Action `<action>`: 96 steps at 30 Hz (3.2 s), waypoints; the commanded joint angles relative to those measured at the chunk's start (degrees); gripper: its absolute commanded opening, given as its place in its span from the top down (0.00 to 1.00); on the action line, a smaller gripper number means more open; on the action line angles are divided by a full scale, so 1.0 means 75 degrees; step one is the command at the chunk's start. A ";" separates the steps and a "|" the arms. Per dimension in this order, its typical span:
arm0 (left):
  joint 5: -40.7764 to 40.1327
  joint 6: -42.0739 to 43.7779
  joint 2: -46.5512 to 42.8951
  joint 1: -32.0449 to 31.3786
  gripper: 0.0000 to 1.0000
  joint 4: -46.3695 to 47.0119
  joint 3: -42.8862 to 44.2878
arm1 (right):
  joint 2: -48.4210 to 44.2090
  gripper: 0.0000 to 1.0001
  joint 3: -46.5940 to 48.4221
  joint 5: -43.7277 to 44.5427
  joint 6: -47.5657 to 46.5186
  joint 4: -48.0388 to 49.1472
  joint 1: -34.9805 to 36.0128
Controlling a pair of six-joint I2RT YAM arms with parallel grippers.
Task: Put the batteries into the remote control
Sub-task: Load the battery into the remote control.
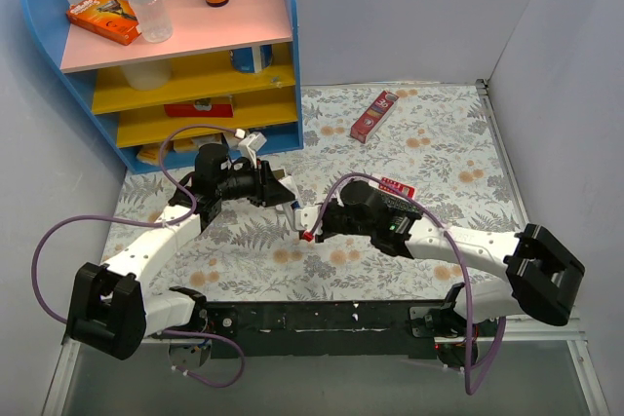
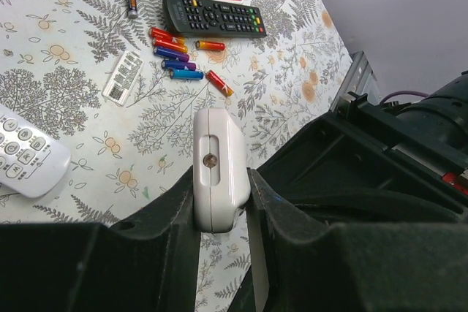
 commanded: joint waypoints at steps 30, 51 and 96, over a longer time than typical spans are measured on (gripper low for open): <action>-0.0345 -0.0130 -0.0654 -0.0083 1.00 0.0000 0.0180 | -0.0654 0.41 0.0417 0.2207 0.7462 0.0522 -0.0066; -0.0380 -0.0247 -0.0678 -0.0083 1.00 0.0035 0.0156 | -0.0103 0.51 0.0488 0.2137 0.7520 0.0991 -0.0019; -0.2618 -0.0001 -0.0561 -0.0071 1.00 -0.0891 0.0355 | -0.0372 0.35 0.1086 0.4139 0.6396 -0.2066 0.0509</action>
